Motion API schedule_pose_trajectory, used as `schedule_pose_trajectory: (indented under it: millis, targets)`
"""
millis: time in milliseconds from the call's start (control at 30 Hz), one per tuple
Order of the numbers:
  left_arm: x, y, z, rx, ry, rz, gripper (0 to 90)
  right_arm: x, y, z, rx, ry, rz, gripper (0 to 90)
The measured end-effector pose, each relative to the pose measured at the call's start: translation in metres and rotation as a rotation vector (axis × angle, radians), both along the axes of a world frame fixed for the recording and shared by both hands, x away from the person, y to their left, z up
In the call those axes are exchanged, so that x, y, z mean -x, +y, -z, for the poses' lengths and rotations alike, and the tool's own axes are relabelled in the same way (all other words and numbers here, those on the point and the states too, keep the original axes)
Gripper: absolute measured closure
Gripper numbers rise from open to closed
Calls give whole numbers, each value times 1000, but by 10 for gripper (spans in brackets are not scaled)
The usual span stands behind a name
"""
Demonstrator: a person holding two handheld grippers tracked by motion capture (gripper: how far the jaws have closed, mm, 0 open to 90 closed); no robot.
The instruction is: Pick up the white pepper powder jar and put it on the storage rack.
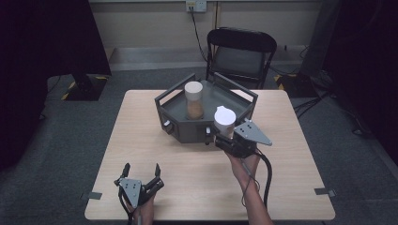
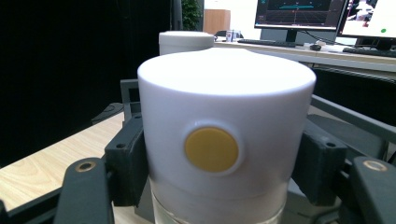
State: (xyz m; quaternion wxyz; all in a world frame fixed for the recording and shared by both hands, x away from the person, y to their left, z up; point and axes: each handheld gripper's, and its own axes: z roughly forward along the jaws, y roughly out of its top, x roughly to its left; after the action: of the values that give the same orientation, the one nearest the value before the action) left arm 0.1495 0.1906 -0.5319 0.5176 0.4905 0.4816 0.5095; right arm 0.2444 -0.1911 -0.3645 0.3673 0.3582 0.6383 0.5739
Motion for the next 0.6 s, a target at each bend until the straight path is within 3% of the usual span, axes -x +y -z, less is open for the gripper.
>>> schedule_pose_trajectory:
  millis: [600]
  targets:
    - [0, 0, 0, 0, -1, 0, 1, -20, 8, -28, -7, -4, 40, 303]
